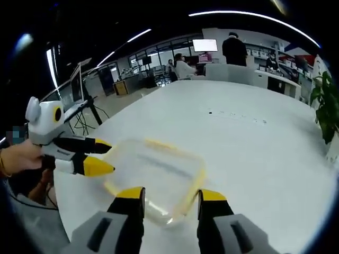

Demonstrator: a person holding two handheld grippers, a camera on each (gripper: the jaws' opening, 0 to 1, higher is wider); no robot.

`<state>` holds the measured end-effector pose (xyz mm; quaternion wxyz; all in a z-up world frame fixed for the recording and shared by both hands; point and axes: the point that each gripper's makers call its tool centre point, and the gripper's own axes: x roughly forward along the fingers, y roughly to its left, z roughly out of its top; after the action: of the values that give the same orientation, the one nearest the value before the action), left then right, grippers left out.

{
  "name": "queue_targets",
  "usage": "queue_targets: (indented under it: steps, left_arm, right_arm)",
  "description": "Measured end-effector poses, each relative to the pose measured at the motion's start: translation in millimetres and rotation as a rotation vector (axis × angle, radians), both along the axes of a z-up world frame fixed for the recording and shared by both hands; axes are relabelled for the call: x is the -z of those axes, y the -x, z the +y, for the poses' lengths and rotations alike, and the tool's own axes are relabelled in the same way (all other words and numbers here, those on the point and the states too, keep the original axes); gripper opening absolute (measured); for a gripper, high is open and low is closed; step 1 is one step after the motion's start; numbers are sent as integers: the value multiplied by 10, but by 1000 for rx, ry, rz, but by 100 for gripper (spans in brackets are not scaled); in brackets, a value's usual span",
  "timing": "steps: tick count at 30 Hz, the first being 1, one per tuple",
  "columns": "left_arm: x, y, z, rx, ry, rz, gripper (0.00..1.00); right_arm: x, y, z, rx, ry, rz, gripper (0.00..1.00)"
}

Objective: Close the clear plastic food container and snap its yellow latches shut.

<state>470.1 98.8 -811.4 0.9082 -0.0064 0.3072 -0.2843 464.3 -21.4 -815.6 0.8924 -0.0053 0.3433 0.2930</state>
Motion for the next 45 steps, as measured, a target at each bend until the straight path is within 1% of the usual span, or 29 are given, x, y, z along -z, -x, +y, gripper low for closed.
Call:
queue_targets:
  steps: [13,18,23,27,29,30,34,38,40,41,42,43,44,45]
  left_arm:
    - [3,-450,51,-13,11,-25,41]
    - [12,-547,63,-34,22,-42,41]
    - [0,-600,69,-39,30,-50,41]
    - [-2,-614,68,-36,32,-47,41]
    - [0,-625,76,-49,38,-48,41]
    - [0,-624,76,-51,41,-46,41]
    - [4,-628,81,-51,49,-39,42]
    - [6,-634,80,-51,54,-33,42]
    - [-2,-638,81,-47,47,-41,42]
    - [-7,-633,81,-50,46,-40,42]
    - [-19,-615,82,-54,48,-36,43]
    - [-30,-598,87,-55,49,-38,45]
    - [-47,-580,96,-62,57,-35,47]
    - [-62,-568,106,-66,60,-34,48]
  right_arm:
    - [-3,-433,44,19,-5,-8,36]
    - [4,-516,52,24,-1,3,37]
    - [9,-563,55,29,-12,-14,37]
    - [7,-578,57,34,-15,-9,37]
    - [4,-600,65,33,-26,-48,38]
    - [-4,-604,65,20,-18,-67,38]
    - [-37,-611,84,-8,36,-103,39]
    - [-25,-623,106,-7,27,-93,43]
    - [-28,-617,103,-10,32,-89,44]
    - [-35,-612,83,-11,49,-91,45]
    - [-64,-620,37,-7,79,-116,47]
    - [-95,-616,35,-4,68,-127,47]
    - [-152,-621,36,17,24,-134,47]
    - [-177,-606,49,26,-11,-121,47]
